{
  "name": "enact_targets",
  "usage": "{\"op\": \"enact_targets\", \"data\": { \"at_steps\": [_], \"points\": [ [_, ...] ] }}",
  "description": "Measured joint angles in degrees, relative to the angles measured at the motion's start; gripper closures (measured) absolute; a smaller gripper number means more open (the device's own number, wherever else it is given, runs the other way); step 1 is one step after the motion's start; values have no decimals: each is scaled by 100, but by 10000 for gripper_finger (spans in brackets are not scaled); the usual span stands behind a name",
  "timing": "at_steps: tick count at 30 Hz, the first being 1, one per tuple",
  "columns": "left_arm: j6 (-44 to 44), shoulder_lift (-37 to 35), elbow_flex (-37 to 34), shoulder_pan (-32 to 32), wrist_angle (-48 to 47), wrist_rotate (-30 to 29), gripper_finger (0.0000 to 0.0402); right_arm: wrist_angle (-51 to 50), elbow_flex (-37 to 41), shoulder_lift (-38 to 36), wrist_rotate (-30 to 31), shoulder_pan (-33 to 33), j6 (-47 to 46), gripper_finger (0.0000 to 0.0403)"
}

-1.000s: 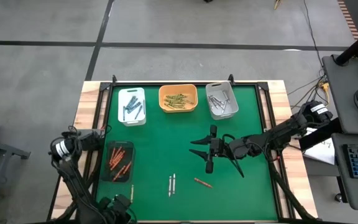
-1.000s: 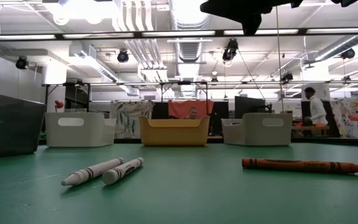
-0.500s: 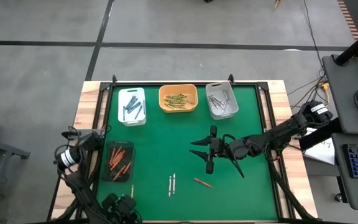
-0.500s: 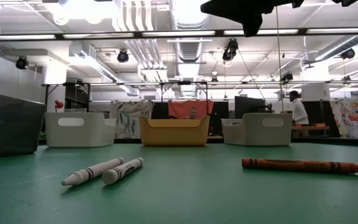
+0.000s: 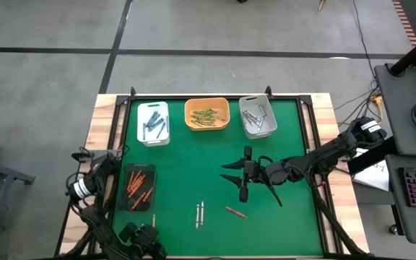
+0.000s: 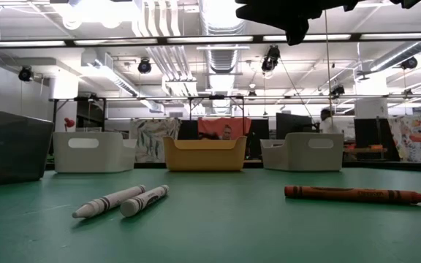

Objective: Sort crayons
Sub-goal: Put the green crayon into the yellow bin

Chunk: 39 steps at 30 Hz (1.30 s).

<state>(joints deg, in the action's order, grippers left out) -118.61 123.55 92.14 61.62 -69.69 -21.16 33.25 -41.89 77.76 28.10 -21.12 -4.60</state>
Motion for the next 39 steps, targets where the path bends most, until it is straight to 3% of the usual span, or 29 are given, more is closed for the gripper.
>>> {"op": "enact_targets", "data": {
  "at_steps": [22, 31, 39],
  "points": [
    [-82, 19, -209, 1, -241, -89, 217, -44, 0, 2, 0, 0, 7, 261],
    [-219, 17, -551, 5, 76, -98, 218, -51, 0, 2, 0, 0, 9, 261],
    [-216, 16, -564, 7, 115, -104, 266, -143, 0, 4, 0, 0, 8, 262]
  ]
}}
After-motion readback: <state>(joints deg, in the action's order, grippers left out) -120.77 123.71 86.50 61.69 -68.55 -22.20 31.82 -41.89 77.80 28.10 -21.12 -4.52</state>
